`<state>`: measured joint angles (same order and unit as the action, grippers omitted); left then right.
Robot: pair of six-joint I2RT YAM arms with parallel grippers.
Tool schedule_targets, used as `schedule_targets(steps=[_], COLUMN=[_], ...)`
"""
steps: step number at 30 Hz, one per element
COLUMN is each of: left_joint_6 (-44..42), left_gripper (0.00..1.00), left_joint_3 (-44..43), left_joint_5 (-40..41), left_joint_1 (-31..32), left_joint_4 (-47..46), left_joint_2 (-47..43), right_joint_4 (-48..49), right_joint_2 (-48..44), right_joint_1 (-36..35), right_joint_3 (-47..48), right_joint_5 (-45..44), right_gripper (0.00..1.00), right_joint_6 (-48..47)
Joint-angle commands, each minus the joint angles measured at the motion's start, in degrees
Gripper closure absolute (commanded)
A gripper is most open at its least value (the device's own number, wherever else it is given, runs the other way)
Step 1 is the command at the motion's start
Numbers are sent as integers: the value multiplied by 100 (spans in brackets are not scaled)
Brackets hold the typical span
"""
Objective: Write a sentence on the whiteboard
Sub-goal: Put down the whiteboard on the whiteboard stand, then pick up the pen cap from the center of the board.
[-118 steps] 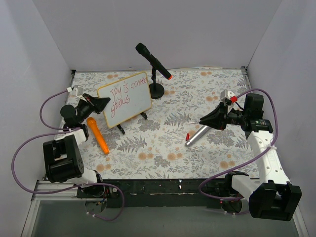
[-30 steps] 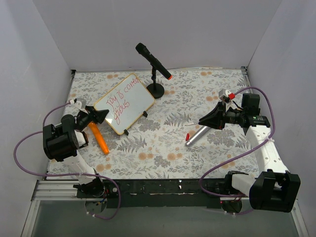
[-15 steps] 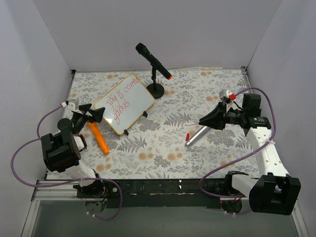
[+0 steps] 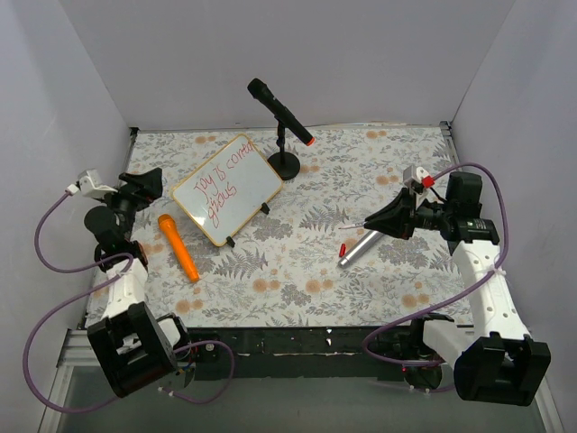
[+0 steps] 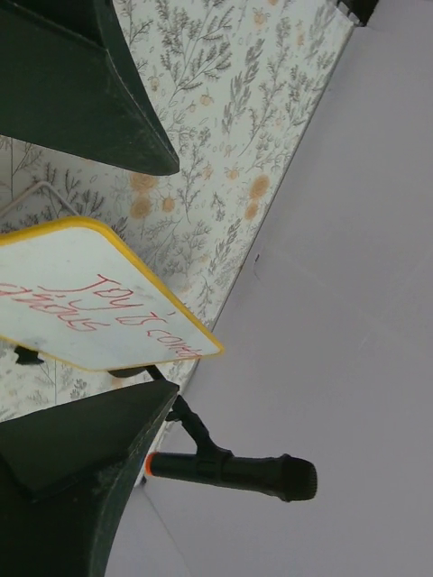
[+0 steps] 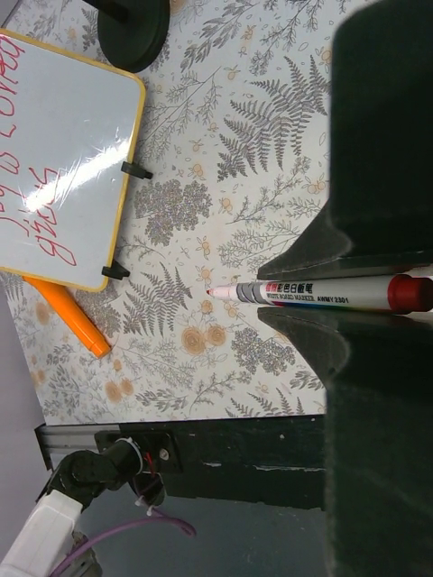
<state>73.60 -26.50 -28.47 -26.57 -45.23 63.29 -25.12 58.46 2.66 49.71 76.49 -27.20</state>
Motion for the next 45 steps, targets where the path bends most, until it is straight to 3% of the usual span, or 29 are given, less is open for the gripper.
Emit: schedule_targets(steps=[1, 6, 8, 10, 11, 15, 21, 26, 29, 33, 40, 44, 45], left_joint_6=[856, 1795, 1763, 1167, 965, 234, 330, 637, 682, 629, 471, 357, 330], left_gripper=[2, 2, 2, 2, 2, 2, 2, 7, 11, 16, 48, 50, 57], left_joint_3=[-653, -821, -848, -988, -1189, -1454, -1489, -1805, -2419, -3447, -5232, -5936, -6102], left_joint_5=[-41, -1458, -1741, -1680, -1497, -1030, 443, 1579, 2388, 3118, 3418, 3585, 3655], left_joint_1=[-42, -24, 342, 861, 1525, 3067, 5238, 7073, 7813, 8220, 8378, 8387, 8387], left_joint_4=[2369, 2616, 2599, 2799, 3149, 3679, 4241, 4795, 5241, 5911, 7062, 7564, 7599], left_joint_2=[-483, -589, -720, -800, -853, -1037, -854, 455, 1471, 2634, 4480, 5088, 5158], right_joint_4=[69, -150, -422, -711, -844, -1494, -2023, -1698, -1619, -1557, -1452, -1434, -1425], right_joint_2=[-203, -177, -107, -10, 34, 254, 211, 8, -27, 34, 8, -10, -27], right_joint_1=[68, 139, 148, 165, 174, 209, 235, 411, 648, 912, 1070, 1184, 1219], right_joint_3=[126, 293, 476, 644, 793, 1241, 1524, 1296, 1260, 1225, 1093, 1067, 1058], right_joint_5=[15, -72, -125, -222, -248, -380, -994, -1504, -1690, -1690, -1567, -1426, -1391], right_gripper=[99, 99, 99, 99, 99, 99, 99, 99, 99, 99, 99, 99, 99], right_joint_6=[-40, -171, -355, -557, -619, -997, -1183, -691, -594, -541, -558, -558, -558])
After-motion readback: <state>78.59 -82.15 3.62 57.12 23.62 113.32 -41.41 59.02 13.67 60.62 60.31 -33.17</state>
